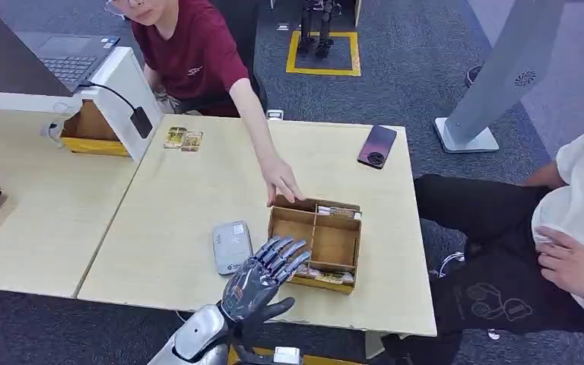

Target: Pass the card to the sensor for recognition and then transmit it.

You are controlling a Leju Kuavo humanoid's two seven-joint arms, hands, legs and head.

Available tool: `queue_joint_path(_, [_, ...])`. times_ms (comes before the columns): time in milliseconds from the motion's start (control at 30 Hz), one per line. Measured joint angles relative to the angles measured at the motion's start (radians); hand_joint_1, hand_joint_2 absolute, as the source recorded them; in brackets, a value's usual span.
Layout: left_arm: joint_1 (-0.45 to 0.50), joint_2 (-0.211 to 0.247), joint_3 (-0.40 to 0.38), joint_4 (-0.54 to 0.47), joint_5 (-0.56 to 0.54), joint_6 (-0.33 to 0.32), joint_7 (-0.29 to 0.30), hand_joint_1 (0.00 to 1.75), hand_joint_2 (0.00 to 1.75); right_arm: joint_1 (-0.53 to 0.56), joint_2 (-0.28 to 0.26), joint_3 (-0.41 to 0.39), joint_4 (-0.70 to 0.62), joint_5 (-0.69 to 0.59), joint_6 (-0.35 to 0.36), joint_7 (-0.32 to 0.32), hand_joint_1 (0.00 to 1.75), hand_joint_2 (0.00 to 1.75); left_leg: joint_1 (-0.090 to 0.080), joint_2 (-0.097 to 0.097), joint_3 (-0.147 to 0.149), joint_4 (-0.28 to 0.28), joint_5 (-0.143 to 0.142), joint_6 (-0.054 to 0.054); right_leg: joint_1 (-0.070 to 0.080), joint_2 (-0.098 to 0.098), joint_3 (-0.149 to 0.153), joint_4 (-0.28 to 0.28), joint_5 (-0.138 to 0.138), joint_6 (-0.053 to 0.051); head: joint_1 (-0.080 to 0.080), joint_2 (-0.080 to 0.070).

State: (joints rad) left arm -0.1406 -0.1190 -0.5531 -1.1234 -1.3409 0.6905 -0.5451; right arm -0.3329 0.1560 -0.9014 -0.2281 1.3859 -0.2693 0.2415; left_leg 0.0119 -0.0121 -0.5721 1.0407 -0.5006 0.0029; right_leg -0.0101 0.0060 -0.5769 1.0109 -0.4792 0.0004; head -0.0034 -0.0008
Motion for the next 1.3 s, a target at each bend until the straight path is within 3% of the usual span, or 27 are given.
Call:
queue_joint_path(667, [-0.015,-0.017,0.040,0.046,0.014,0.000,0.050,0.00,1.75,-0.004,0.008,0.000,0.000,0.003,0.000,-0.004,0.00,1.75,0.000,0.000,0.000,0.000,0.000,0.000,0.000,0.000,0.000,0.000,0.000,0.000,0.000,0.000])
queue_joint_path(700, [-0.016,-0.017,0.040,0.048,0.015,0.000,0.050,1.75,1.75,-0.004,0.008,0.000,0.000,0.003,0.000,-0.004,0.00,1.75,0.000,0.000,0.000,0.000,0.000,0.000,0.000,0.000,0.000,0.000,0.000,0.000,0.000,0.000])
queue_joint_path(1300, [-0.059,-0.013,0.021,0.153,0.117,0.003,0.072,1.75,1.75,-0.006,0.009,0.001,0.000,0.016,0.011,-0.005,0.00,1.75,0.000,0.000,0.000,0.000,0.000,0.000,0.000,0.000,0.000,0.000,0.000,0.000,0.000,0.000])
